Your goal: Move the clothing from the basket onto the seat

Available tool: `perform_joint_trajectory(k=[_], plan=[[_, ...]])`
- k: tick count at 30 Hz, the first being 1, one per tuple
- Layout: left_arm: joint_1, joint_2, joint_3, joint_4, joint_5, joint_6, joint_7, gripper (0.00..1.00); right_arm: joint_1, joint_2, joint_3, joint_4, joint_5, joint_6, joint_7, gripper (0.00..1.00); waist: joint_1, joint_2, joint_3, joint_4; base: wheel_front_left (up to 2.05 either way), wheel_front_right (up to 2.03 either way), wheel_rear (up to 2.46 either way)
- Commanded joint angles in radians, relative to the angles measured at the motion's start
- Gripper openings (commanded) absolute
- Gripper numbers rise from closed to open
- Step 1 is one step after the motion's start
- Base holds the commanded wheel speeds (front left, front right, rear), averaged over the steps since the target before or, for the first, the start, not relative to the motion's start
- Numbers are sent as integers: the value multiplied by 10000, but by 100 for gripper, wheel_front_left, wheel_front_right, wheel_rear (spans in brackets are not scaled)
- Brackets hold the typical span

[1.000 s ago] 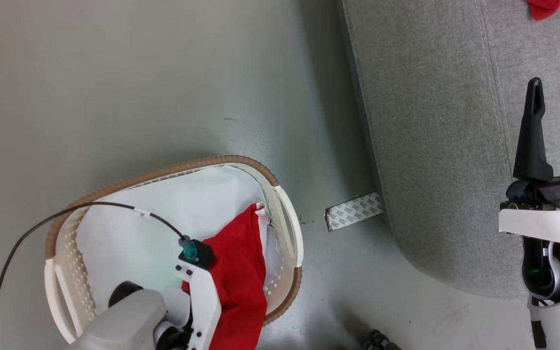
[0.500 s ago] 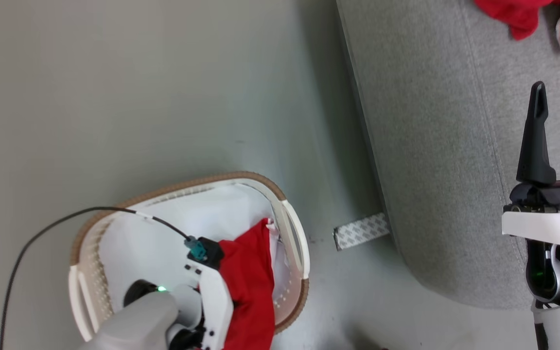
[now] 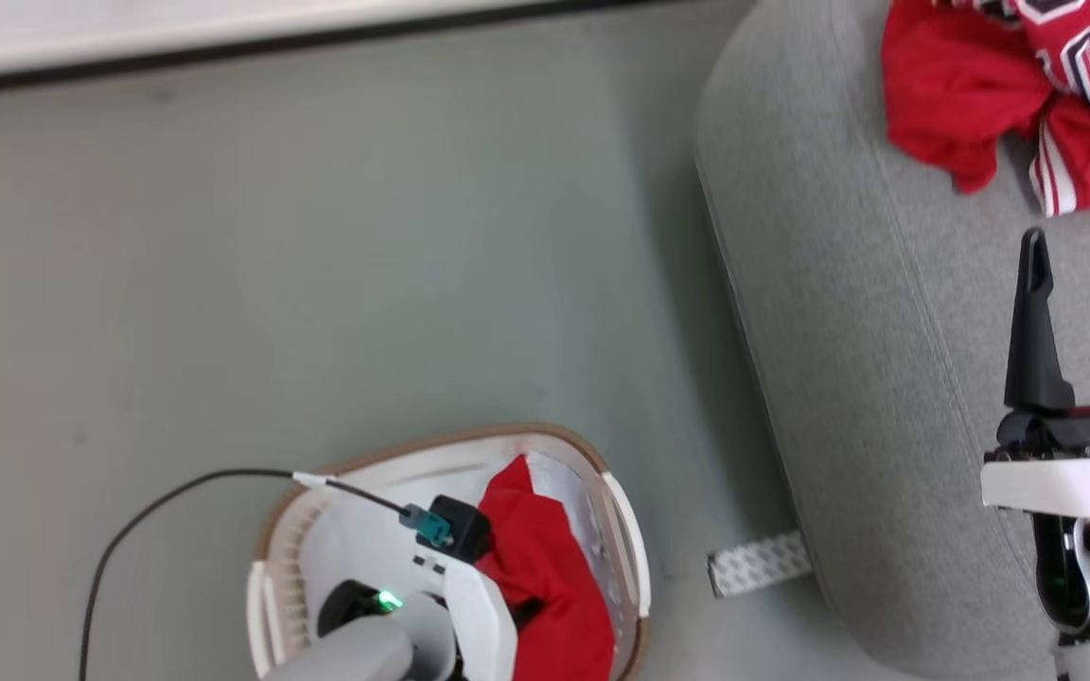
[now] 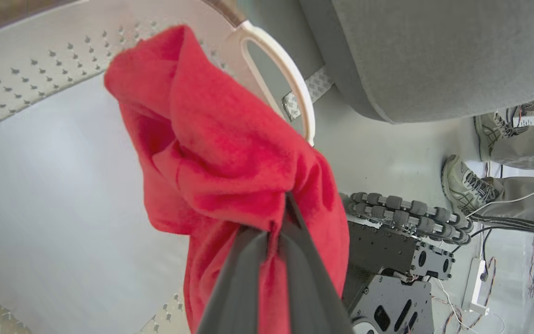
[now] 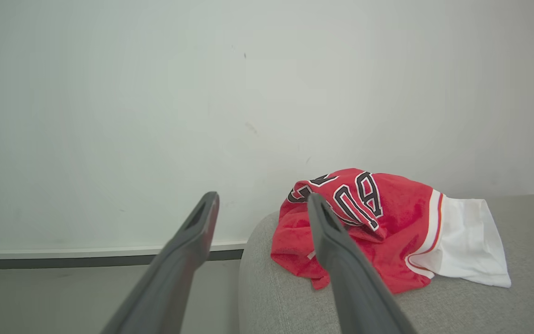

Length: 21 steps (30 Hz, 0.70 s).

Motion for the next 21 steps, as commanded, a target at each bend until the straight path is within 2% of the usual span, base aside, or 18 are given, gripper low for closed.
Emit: perform_joint_trajectory(k=[1, 13, 17, 18, 21], plan=[[228, -99, -32, -99, -126, 12, -339, 0, 242, -198, 17, 103, -29, -22, 0, 100, 1, 0, -961, 503, 0, 0, 0], [483, -421, -51, -633, -228, 12, -2026, 0, 1109, -398, 284, 547, 274, -22, 0, 100, 1, 0, -3149, 1394, 0, 0, 0], [395, -392, -53, -884, -27, 12, -2507, 0, 1467, -415, 420, 624, 385, -22, 0, 100, 1, 0, -3842, 1670, 0, 0, 0], [244, -389, -48, -1058, 60, 12, -2901, 0, 1791, -428, 529, 728, 472, -22, 0, 100, 1, 0, -4291, 1892, 0, 0, 0], [11, -366, 57, -1245, 183, 12, -3265, 0, 2020, -402, 665, 773, 559, -22, 0, 100, 1, 0, -4589, 2092, 0, 0, 0]])
